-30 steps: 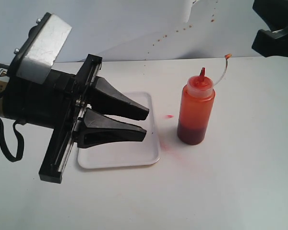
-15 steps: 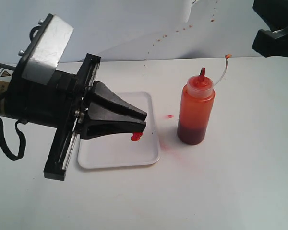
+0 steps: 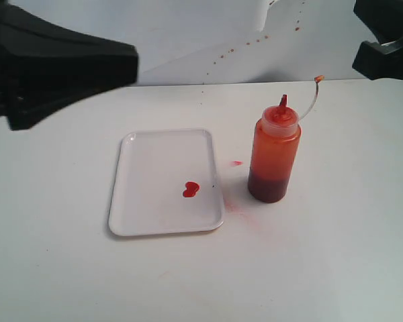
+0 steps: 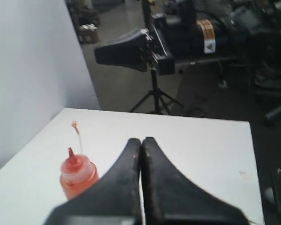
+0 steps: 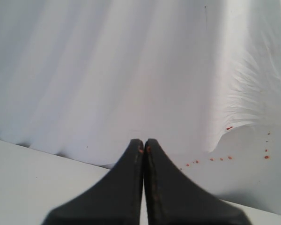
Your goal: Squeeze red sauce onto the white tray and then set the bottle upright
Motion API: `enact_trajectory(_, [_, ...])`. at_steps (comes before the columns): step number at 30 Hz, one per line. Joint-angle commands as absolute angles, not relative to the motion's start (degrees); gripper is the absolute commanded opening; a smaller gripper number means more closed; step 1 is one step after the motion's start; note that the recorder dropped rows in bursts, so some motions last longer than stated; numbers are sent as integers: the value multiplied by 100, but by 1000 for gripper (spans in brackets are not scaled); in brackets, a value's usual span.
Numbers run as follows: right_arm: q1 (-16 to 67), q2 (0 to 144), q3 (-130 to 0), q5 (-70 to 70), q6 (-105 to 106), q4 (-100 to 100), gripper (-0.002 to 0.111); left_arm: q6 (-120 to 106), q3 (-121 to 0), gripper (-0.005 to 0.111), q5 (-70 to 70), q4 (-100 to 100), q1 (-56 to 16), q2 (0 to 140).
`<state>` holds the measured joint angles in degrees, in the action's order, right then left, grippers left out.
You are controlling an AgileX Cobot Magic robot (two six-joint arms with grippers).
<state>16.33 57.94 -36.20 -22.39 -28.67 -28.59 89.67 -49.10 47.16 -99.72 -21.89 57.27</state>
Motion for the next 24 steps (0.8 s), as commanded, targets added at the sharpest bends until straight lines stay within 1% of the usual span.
enact_trajectory(1, [1605, 5761, -3587, -2218, -2873, -2834, 0, 9587, -4523, 0, 3890, -9995, -2222, 4800])
enact_trajectory(4, [1605, 5761, -3587, -2218, -2873, -2834, 0, 9600, -4193, 0, 3662, -9995, -2222, 4275])
enact_trajectory(10, [1605, 5761, -3587, -2218, -2873, -2834, 0, 10851, -3251, 0, 2296, -9995, -2222, 3199])
enact_trajectory(16, [1605, 5761, -3587, -2218, -2873, -2834, 0, 11202, -2125, 0, 1249, -9966, -2258, 1899])
enact_trajectory(19, [1605, 5761, -3587, -2218, -2873, -2834, 0, 11540, -1514, 0, 731, -9478, -2274, 1483])
enact_trajectory(21, [1605, 5761, -3587, -2218, -2873, -2834, 0, 11540, -1209, 0, 660, -9392, -2137, 1236])
enact_trajectory(24, [1605, 5761, -3587, -2218, -2883, -2834, 0, 11503, -702, 0, 731, -9571, -1684, 734])
